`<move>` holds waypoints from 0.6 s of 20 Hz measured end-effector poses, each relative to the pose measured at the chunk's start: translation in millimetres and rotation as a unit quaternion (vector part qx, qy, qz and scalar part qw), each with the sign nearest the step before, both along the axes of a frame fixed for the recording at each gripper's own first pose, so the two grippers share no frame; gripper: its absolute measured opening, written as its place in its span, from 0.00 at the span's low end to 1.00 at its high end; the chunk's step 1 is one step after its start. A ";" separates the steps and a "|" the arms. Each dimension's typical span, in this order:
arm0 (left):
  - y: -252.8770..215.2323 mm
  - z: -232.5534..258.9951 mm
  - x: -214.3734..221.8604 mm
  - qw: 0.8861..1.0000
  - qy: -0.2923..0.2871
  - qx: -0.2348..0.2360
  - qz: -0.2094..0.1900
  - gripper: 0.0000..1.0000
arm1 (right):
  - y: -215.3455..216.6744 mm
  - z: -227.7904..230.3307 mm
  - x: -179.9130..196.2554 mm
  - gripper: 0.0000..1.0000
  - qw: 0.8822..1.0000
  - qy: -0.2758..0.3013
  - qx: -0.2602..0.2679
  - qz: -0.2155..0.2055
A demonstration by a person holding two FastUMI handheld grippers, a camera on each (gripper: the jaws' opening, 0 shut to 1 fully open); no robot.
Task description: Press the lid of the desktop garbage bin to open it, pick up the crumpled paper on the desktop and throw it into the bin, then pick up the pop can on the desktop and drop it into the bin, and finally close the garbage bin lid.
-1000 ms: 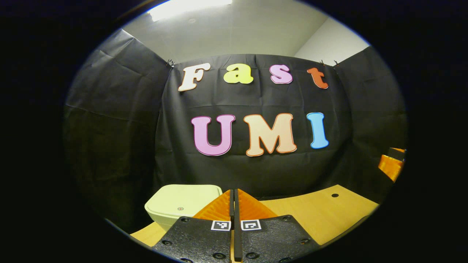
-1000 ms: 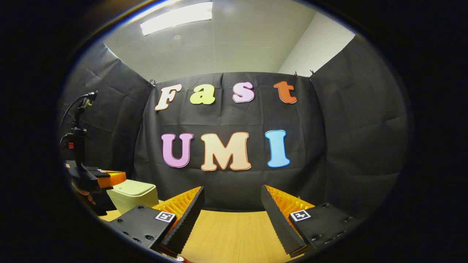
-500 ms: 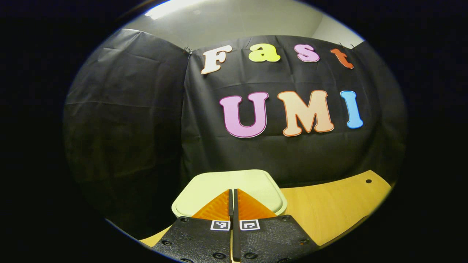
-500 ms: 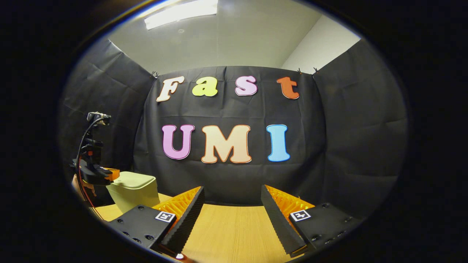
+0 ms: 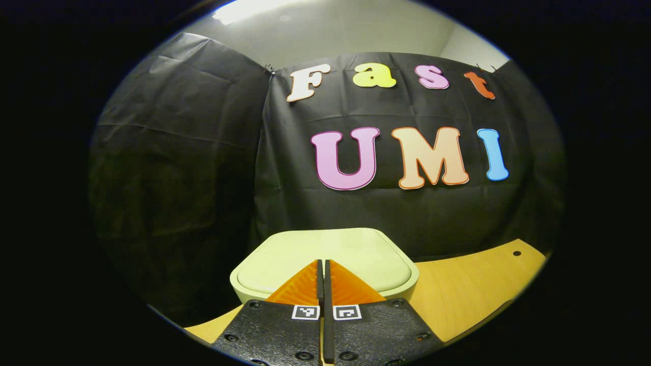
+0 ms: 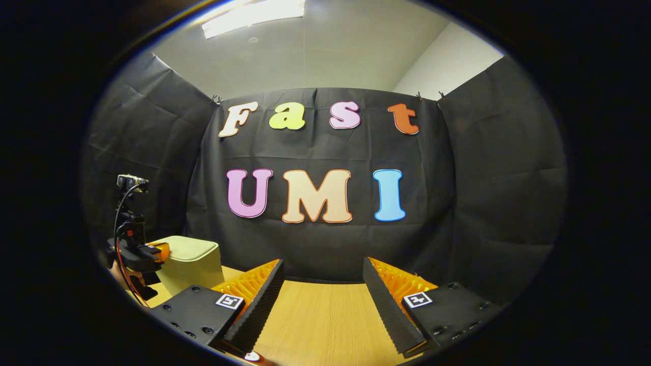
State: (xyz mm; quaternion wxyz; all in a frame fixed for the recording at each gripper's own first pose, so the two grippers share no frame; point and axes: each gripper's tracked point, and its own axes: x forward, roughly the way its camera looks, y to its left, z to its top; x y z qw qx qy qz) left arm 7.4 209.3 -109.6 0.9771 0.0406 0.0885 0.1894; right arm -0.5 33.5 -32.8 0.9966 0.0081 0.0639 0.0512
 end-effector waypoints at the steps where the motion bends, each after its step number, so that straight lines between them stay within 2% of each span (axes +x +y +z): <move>1: -0.3 10.4 -3.8 1.000 -0.023 -0.007 -0.002 0.00 | -2.6 0.1 -1.2 0.98 1.000 -0.001 0.000 0.000; 2: -0.1 18.7 -6.2 0.999 -0.029 -0.014 0.005 0.00 | -4.7 1.9 -2.7 0.98 1.000 -0.005 -0.001 0.000; 4: -3.4 29.8 -8.6 0.999 -0.034 0.006 0.010 0.00 | -12.2 3.5 -2.1 0.98 1.000 -0.011 -0.005 -0.003; 6: -25.3 54.6 -10.3 0.998 -0.047 0.029 -0.019 0.00 | -18.0 1.5 -0.3 0.98 1.000 -0.007 0.003 -0.004; 9: -51.5 73.7 -16.3 0.996 -0.070 0.003 -0.057 0.00 | -24.8 -8.0 3.9 0.98 1.000 0.006 0.011 0.000; 10: -61.2 77.9 -17.6 0.995 -0.077 -0.007 -0.068 0.09 | -26.0 -17.5 7.2 0.98 1.000 0.021 0.014 0.004; 12: -76.2 83.2 -21.7 0.993 -0.080 -0.012 -0.087 0.41 | -26.8 -43.1 12.7 0.98 0.998 0.063 0.019 0.016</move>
